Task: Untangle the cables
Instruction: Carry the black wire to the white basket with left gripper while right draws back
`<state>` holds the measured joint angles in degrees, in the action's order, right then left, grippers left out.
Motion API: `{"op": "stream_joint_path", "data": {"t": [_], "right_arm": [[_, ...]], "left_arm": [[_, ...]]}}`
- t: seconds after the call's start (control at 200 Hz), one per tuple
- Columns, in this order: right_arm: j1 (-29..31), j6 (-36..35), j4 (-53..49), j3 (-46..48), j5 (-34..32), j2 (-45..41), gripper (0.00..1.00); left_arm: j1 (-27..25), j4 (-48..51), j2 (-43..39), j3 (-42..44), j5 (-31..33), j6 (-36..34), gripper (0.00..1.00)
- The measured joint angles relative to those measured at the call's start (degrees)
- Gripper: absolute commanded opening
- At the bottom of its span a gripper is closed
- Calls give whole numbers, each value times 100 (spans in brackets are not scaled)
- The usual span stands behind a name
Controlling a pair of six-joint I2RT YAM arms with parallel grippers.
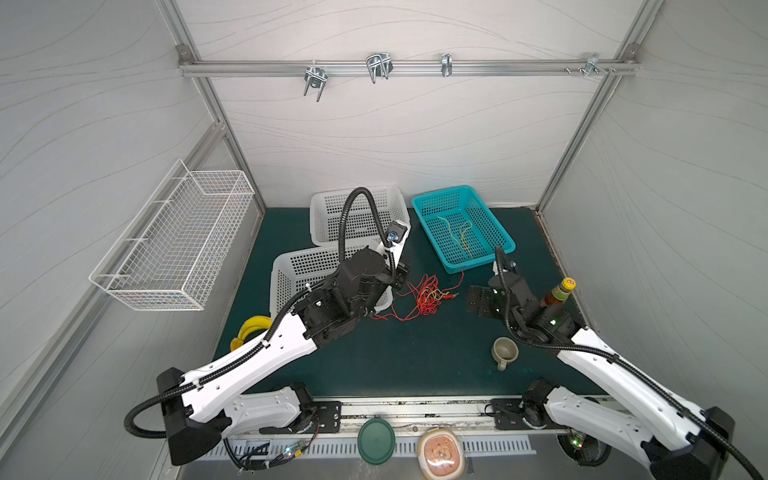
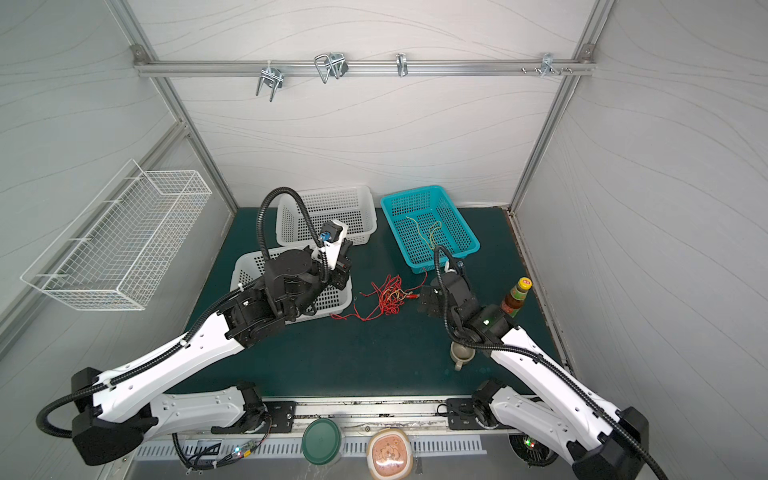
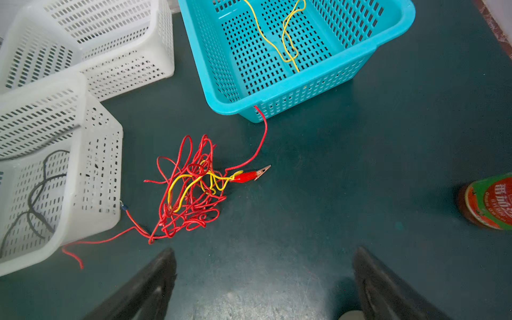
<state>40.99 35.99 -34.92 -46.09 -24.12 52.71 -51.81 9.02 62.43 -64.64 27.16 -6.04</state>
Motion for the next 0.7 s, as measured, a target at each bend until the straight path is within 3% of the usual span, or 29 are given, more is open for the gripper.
{"op": "stream_joint_path", "data": {"t": [0.365, 0.59, 0.7], "right_arm": [[-4, -39, 107, -90, 413, 439, 99], [2, 15, 87, -74, 542, 363, 99], [2, 52, 61, -33, 544, 192, 99]], "left_arm": [[1222, 424, -688, 863, 310, 341, 0], [2184, 1023, -599, 1480, 234, 1191, 0], [2402, 1165, -444, 1735, 131, 1587, 0]]}}
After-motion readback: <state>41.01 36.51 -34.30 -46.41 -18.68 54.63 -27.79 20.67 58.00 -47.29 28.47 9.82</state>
